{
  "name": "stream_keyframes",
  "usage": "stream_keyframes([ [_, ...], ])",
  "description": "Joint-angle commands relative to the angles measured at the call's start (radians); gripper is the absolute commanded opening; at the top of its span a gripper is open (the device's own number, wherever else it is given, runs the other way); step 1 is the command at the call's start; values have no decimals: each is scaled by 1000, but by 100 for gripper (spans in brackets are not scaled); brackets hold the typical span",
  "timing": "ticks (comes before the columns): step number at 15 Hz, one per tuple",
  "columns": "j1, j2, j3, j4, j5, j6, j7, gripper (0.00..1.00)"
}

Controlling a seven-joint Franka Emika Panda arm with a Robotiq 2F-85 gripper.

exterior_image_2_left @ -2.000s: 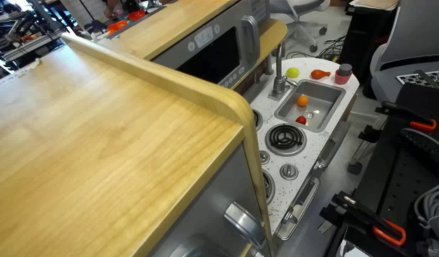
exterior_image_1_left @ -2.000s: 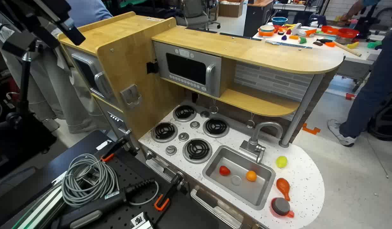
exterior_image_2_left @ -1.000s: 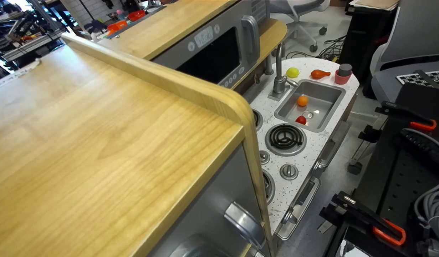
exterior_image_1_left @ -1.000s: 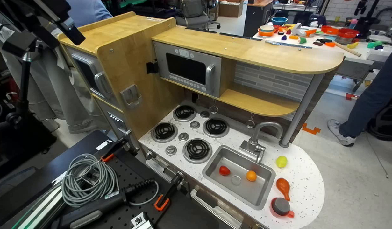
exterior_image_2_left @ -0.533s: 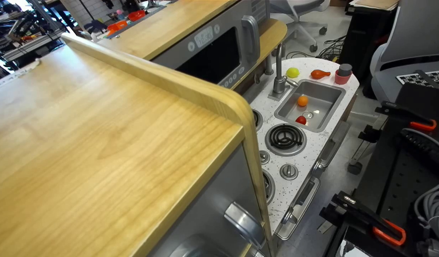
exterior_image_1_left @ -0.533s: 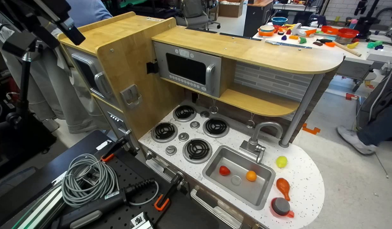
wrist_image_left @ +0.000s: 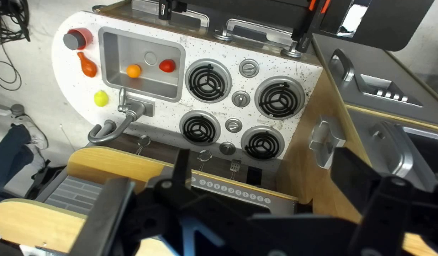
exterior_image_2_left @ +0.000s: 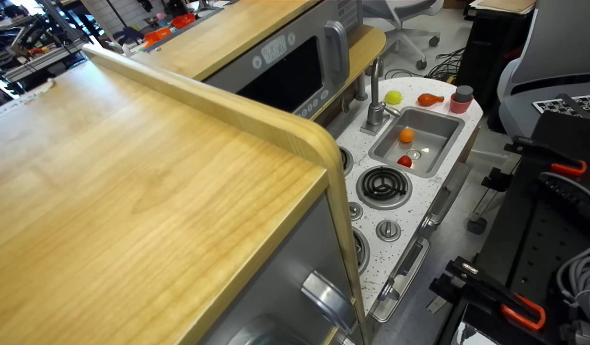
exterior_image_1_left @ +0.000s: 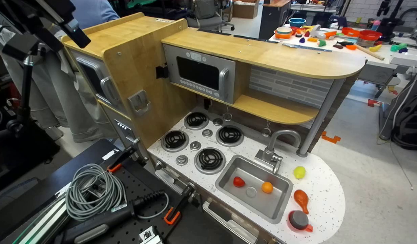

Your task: Remove the grey object from the orange cup on the right side of the countertop

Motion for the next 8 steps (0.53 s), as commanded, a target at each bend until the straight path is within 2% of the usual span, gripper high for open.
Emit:
stream_keyframes([
  [1,14,3,-11,3,-13,-3,11,100],
  [6,14,3,-11,3,-13,-3,11,100],
  [8,-23,33,-21,-3,-42,24,13,100],
])
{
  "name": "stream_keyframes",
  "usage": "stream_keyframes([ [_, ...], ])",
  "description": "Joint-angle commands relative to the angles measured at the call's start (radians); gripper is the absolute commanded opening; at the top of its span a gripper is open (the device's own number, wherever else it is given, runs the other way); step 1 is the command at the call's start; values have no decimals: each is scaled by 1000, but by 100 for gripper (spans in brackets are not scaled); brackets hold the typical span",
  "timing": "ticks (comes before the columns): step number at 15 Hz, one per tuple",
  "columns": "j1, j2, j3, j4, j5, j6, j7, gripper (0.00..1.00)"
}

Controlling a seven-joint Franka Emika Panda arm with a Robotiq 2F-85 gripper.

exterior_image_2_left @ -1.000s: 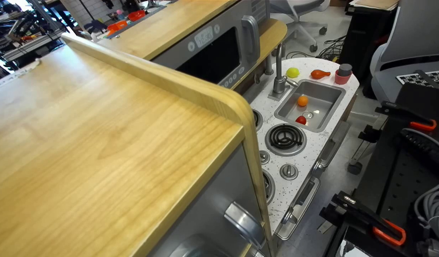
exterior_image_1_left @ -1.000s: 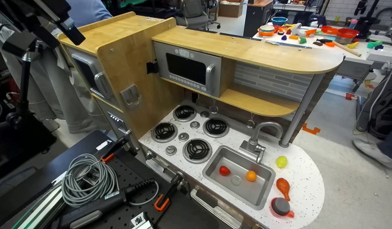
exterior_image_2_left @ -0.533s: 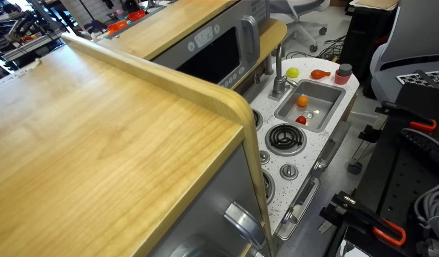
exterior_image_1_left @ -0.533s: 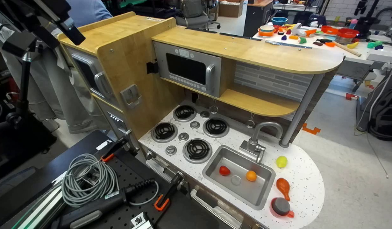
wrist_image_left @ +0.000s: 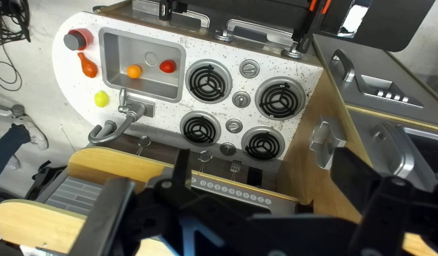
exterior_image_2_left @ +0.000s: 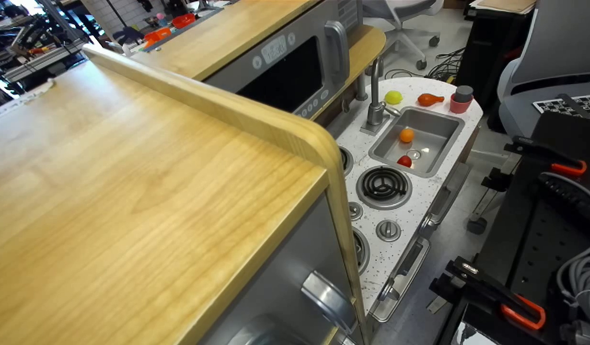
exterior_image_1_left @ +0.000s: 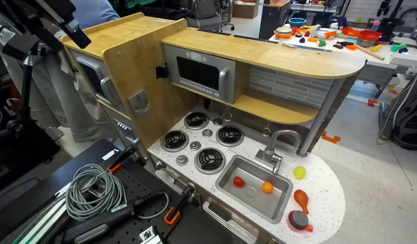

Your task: Remove the grey object from the orange cup on the right side of the countertop

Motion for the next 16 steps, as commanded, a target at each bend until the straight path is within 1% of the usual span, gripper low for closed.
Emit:
stream_keyframes([
  [1,-40,42,-30,-2,-51,31,16,100],
  [4,-124,86,-85,-19,-119,65,18,100],
  [7,-223,190,-142,-32,-185,137,33,100],
  [8,-261,237,-160,-41,-209,183,43,100],
  [11,-341,377,-216,-55,-251,297,52,100],
  [13,-395,471,-247,-62,-268,384,83,100],
  [16,-486,615,-277,-60,-288,490,191,100],
])
